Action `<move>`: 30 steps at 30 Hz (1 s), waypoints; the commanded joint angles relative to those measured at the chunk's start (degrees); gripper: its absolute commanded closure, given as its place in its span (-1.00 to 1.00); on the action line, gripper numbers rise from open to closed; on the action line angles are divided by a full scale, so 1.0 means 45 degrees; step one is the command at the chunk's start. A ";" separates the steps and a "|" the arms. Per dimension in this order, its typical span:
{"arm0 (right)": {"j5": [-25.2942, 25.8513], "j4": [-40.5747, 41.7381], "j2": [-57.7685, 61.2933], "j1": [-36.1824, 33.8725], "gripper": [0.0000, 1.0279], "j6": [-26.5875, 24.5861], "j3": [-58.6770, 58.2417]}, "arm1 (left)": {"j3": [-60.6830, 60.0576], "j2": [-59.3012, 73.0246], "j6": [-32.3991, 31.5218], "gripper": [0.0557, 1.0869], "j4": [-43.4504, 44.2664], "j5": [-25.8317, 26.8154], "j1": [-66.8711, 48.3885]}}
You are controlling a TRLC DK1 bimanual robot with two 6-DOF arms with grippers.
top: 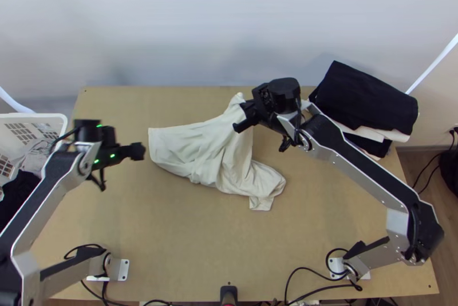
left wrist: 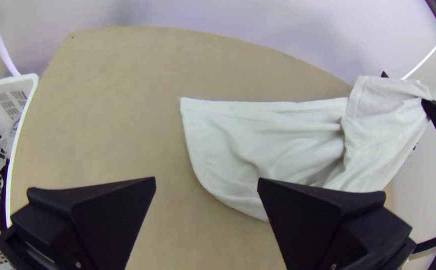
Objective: Fold the t-shirt
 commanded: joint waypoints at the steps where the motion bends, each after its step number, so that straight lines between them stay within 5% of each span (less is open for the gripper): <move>1: 0.0086 0.0277 -0.0592 -0.0118 0.94 0.0152 -0.0463 | 0.1026 0.1108 -0.0210 -0.92 0.0162 -0.0237 -0.0863; 10: 0.0125 0.1078 -0.0045 -0.0001 0.94 0.0309 -0.0619 | 0.2979 0.3315 -0.0620 -0.92 0.0416 -0.0296 -0.1957; 13: 0.0125 0.1058 0.0248 0.0038 0.70 0.0309 -0.0365 | 0.2979 0.3510 -0.0562 -0.92 0.0495 -0.0296 -0.1996; 15: 0.0125 0.1058 0.0365 0.0058 0.72 0.0367 -0.0229 | 0.2979 0.3588 -0.0464 -0.92 0.0495 -0.0296 -0.1976; 16: 0.0144 0.1078 0.0365 0.0058 0.95 0.0582 -0.0248 | 0.2979 0.3628 -0.0425 -0.92 0.0495 -0.0296 -0.1957; 30: 0.1101 0.0863 0.0619 0.0409 0.94 0.0504 0.0260 | 0.4190 0.5522 0.0259 -0.92 0.0729 -0.0374 -0.2289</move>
